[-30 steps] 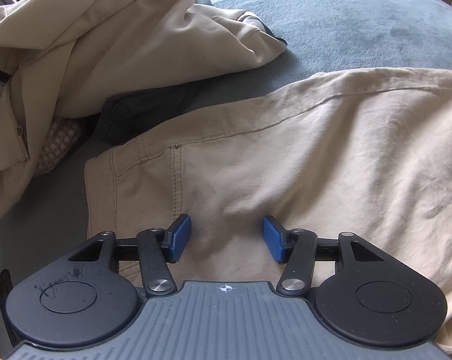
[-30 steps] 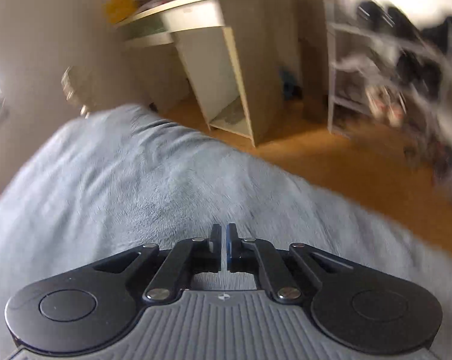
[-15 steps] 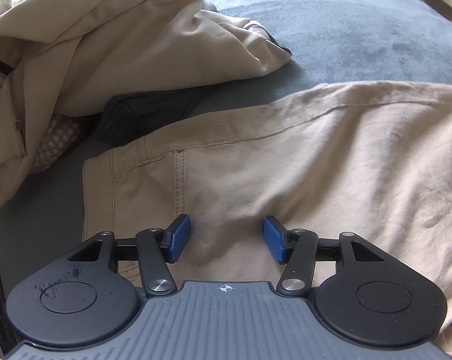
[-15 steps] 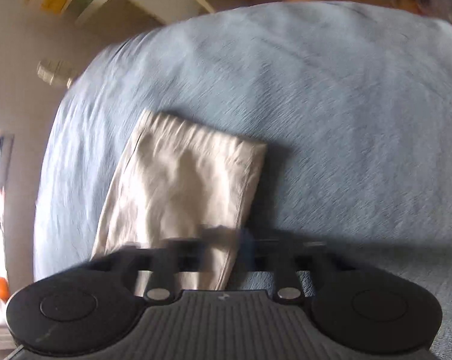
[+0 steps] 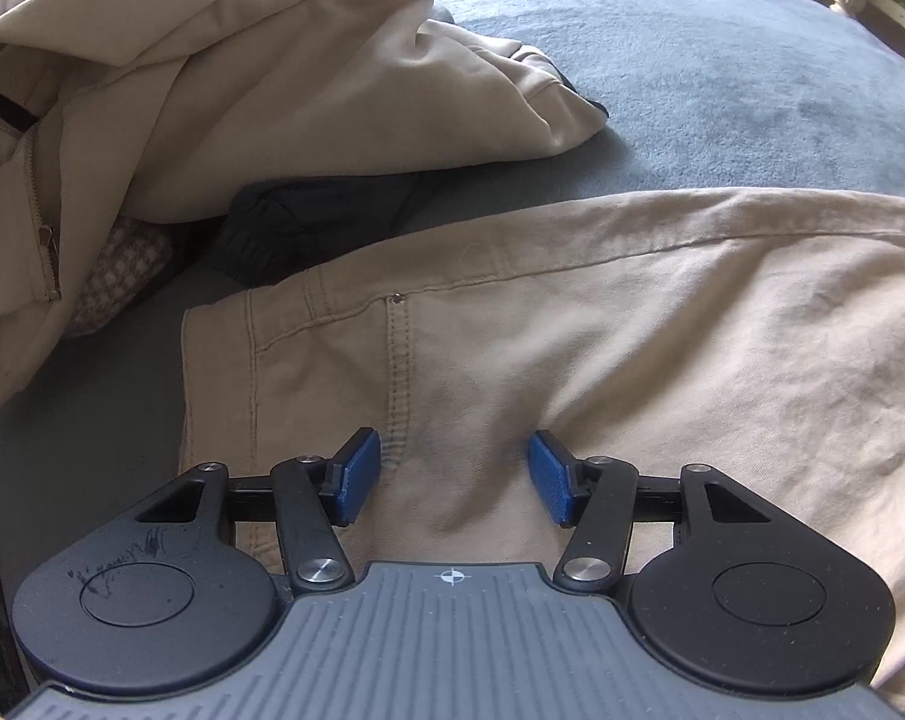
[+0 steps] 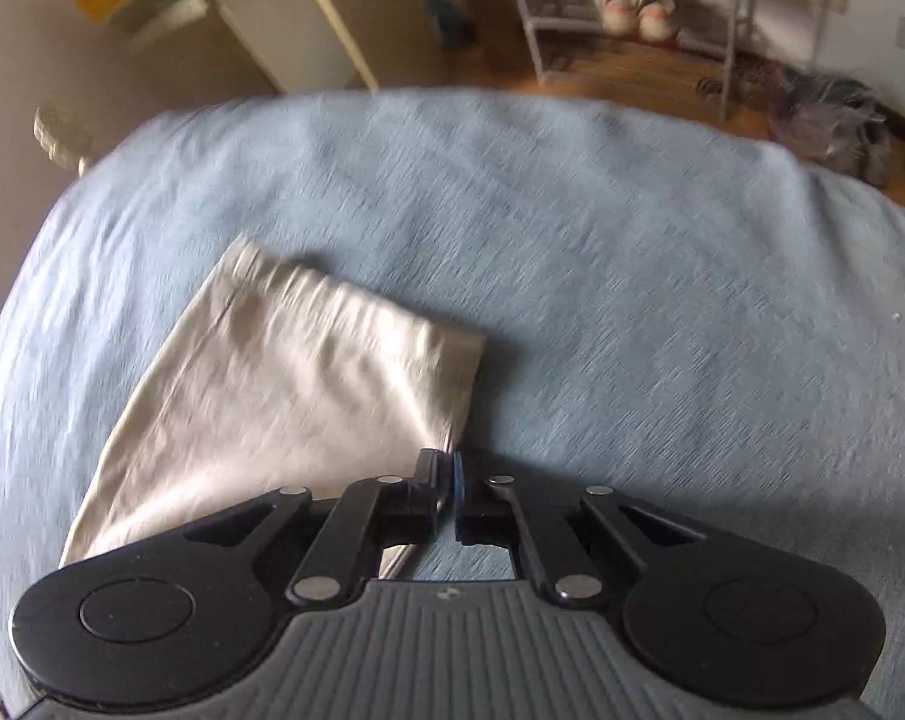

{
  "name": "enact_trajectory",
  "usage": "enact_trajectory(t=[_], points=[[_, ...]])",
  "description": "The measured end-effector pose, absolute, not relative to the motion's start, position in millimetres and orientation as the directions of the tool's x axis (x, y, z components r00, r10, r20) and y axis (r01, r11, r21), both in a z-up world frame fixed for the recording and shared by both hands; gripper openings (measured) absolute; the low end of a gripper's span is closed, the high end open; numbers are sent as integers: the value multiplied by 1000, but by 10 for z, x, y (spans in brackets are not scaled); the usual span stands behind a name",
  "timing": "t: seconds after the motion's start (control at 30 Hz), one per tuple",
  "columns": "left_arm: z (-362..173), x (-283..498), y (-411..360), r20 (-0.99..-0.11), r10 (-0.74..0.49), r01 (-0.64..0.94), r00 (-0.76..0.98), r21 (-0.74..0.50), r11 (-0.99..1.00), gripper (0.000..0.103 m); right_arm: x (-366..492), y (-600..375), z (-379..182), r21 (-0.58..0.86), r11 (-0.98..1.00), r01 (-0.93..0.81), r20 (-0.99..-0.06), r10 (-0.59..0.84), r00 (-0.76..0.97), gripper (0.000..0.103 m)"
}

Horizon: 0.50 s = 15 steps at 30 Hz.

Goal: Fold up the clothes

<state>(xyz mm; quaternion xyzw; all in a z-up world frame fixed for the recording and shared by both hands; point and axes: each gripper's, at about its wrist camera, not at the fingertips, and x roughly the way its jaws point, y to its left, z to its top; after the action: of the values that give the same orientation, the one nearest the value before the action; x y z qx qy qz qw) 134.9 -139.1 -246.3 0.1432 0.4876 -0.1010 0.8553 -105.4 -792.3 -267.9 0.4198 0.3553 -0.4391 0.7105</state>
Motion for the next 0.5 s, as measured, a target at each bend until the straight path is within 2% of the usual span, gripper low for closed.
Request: enact_trajectory(t=[0.07,0.17,0.27,0.33,0.4,0.5], points=[[-2403,1338,-1375,-852,-36,313,522,153,937,55,-1080,-7839,-2449,204,256,945,-855,-424,299,13],[-2283,1305,-1403,-817,-67,336,572,159,928,55,-873,-7485,-2080,163,456,875,-781,-482,397,13],[-2289,1347,-1564,-808,-105,390,580,161,907,55,-235,-6779,-1984,152,802,578,-762,-277,585,13],[-2357,1403,-1661,-821,-96,401,563,170,900,55,214,-6188,-2069,133,931,339,-780,-112,616,12],[-2426,1459,-1758,-833,-86,413,547,179,893,55,605,-5694,-2237,116,977,176,-801,-12,598,12],[-2520,1538,-1864,-847,-72,424,526,188,886,55,1036,-5415,-2606,87,987,134,-846,2,533,11]])
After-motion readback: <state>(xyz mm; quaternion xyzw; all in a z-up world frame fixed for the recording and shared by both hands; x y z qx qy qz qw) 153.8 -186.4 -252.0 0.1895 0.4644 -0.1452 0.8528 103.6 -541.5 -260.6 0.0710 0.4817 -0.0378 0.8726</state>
